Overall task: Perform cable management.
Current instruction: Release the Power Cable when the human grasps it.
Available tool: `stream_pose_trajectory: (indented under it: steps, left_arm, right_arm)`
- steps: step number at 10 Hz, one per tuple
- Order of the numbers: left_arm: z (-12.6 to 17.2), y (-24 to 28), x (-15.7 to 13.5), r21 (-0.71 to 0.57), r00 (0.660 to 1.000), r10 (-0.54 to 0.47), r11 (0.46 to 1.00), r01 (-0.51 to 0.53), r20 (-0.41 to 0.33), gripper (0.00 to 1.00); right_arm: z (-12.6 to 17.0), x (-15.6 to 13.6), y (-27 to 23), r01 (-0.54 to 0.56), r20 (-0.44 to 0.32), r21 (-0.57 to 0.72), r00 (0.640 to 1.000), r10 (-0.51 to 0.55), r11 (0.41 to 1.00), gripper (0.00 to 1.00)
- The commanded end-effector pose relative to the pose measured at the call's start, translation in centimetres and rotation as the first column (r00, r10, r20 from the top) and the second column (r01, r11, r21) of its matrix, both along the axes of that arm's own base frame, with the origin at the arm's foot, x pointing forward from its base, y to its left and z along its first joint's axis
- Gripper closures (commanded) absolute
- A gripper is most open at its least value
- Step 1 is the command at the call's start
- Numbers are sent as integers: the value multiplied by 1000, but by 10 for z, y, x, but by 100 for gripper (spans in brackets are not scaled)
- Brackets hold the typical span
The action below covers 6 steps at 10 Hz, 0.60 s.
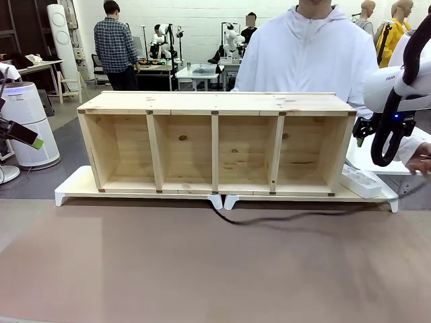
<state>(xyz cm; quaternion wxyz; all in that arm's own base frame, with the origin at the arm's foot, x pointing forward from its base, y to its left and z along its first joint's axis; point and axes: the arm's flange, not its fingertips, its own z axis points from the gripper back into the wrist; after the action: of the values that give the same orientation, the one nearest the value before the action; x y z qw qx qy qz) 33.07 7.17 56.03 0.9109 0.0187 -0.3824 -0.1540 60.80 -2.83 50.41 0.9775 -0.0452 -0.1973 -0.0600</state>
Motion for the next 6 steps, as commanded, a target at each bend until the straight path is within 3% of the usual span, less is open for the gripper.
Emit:
stream_pose_trajectory:
  steps: [1, 6]
  left_arm:
    - [0, 1, 0, -3, 1000, 3, 1000, -3, -5, 0]
    - [0, 1, 0, -3, 1000, 3, 1000, -3, -5, 0]
  right_arm:
    - [0, 0, 0, 0, -2, 0, 1000, 0, 1000, 3]
    - [0, 0, 0, 0, -2, 0, 1000, 0, 1000, 3]
